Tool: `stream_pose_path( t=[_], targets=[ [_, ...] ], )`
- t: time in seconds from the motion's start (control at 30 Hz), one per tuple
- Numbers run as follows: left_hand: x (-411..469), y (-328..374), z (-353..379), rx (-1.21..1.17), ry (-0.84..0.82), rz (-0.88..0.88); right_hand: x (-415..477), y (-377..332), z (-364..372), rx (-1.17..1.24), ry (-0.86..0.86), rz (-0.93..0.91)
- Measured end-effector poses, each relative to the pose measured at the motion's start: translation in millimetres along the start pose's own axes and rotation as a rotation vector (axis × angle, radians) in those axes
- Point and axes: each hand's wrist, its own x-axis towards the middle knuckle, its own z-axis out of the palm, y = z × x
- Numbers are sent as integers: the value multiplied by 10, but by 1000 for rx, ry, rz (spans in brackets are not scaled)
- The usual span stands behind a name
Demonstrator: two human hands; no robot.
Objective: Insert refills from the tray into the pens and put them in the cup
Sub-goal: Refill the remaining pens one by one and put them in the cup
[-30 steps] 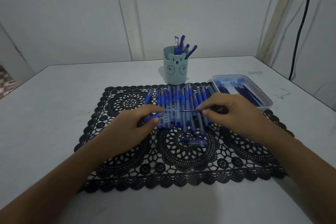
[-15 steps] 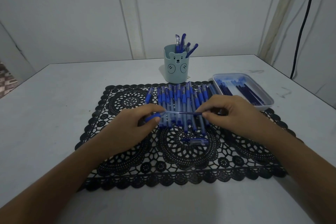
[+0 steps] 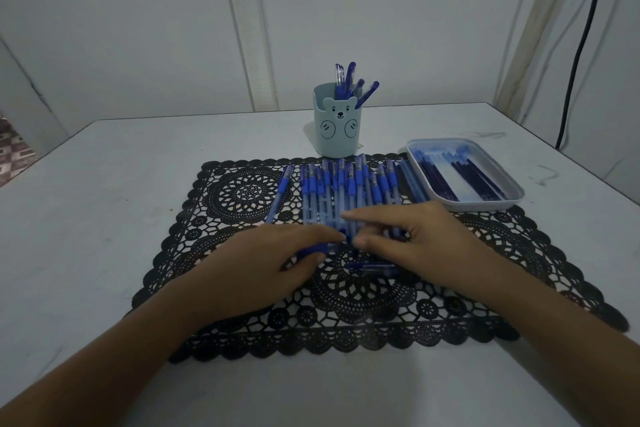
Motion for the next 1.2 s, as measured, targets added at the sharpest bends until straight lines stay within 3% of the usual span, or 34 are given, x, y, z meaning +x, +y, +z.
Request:
stream_pose_path(
  t=[0.13,0.63,0.73,0.83,0.93,1.1,1.2],
  targets=[
    [-10,-75,-18,-69,37,-25,3,38,-77,-37,74,67],
    [0,-50,32,-130,48,-76,-5,-23,21,114,24,78],
    [-7,-63,10,-131,59,-104,2,65,-49,-43,22,102],
    [-8,-58,2,-126,58,-103,1,121,-54,-318,-87,11],
    [-7,-47,-4,-113,51,-103,-1,121,-28,-405,-143,-3],
    [-14,-48,-3,-119,61,-95,10,92,-13,-384,-113,-33],
    [-4,-40,-1,-116,49,-96,1,55,-27,-161,20,15]
  ],
)
